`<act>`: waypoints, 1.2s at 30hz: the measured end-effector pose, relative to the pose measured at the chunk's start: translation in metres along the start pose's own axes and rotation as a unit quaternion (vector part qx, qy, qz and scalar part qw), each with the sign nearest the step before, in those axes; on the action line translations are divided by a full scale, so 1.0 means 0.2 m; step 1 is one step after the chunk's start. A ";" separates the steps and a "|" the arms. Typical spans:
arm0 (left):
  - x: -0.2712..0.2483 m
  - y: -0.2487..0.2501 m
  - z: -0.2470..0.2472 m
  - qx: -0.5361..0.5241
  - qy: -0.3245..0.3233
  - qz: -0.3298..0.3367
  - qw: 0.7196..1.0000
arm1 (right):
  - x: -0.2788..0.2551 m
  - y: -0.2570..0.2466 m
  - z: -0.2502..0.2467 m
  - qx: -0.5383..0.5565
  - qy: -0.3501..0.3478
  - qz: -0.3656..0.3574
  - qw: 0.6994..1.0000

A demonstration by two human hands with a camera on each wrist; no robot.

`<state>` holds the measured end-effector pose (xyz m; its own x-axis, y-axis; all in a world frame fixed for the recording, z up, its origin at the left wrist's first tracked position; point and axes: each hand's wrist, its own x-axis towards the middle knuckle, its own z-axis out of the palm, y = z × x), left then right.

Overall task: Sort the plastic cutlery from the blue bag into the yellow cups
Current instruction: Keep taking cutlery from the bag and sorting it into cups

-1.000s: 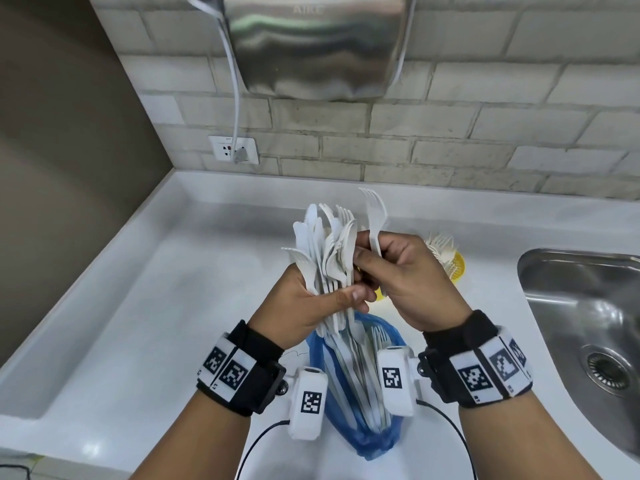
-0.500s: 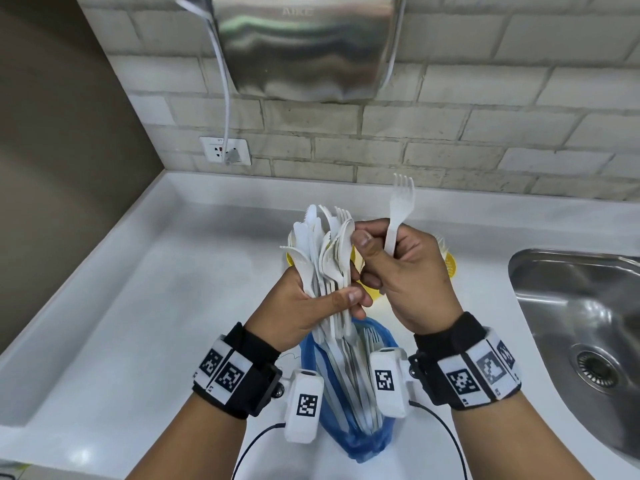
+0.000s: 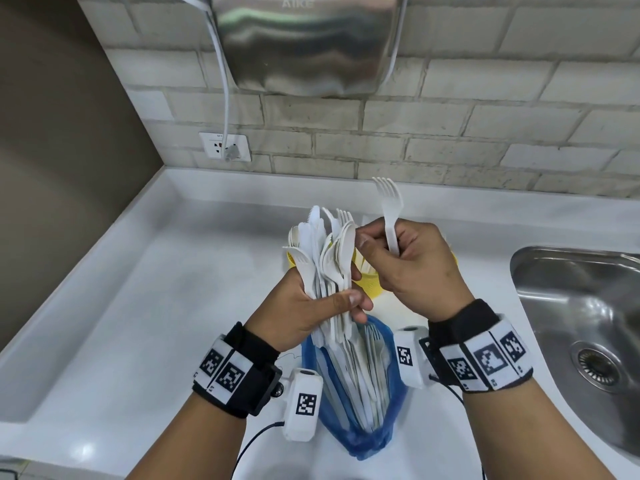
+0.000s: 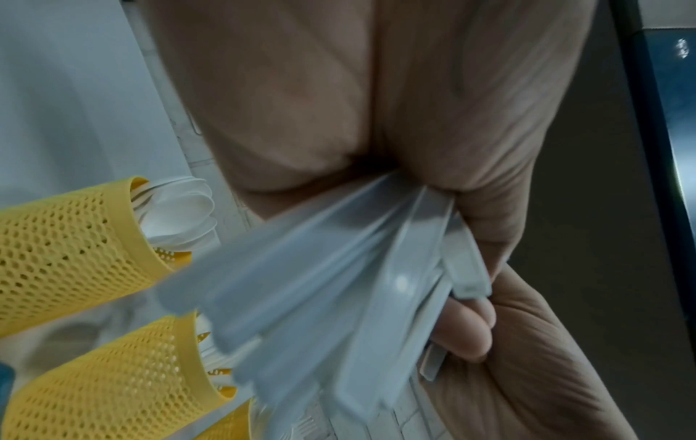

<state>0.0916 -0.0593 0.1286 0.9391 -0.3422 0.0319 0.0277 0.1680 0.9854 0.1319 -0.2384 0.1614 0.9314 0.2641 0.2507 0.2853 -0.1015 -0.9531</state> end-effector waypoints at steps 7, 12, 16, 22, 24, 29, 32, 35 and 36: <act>0.00 -0.02 0.02 0.016 -0.001 -0.008 1.000 | 0.02 0.03 0.07 -0.013 0.156 -0.011 0.988; -0.01 -0.03 0.00 0.015 0.002 -0.016 1.000 | 0.02 0.03 0.07 0.127 0.172 0.038 0.976; 0.00 0.00 -0.01 0.028 0.000 -0.002 1.000 | -0.03 0.05 0.09 0.196 0.038 0.071 0.977; -0.01 0.03 0.01 0.037 -0.018 -0.014 0.999 | -0.01 0.03 0.09 0.210 0.109 0.076 0.969; -0.02 0.03 0.01 0.037 -0.022 -0.017 0.999 | 0.00 0.02 0.08 0.219 0.119 0.074 0.966; -0.01 0.03 0.02 0.047 -0.029 -0.022 0.998 | -0.01 0.00 0.10 0.173 0.123 0.041 0.976; -0.01 0.03 0.02 0.056 -0.011 -0.024 0.998 | 0.00 -0.01 0.09 0.197 0.168 0.036 0.965; -0.01 0.03 0.01 0.050 0.000 -0.023 0.998 | 0.00 0.00 0.05 0.216 0.163 0.049 0.961; -0.01 0.03 0.01 0.050 -0.002 -0.022 0.998 | 0.00 0.01 0.05 0.219 0.145 0.056 0.963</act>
<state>0.0898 -0.0587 0.1352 0.9366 -0.3503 -0.0107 0.0335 0.0591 0.9977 0.1298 -0.2280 0.1582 0.9930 -0.0100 0.1178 0.1149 0.3169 -0.9415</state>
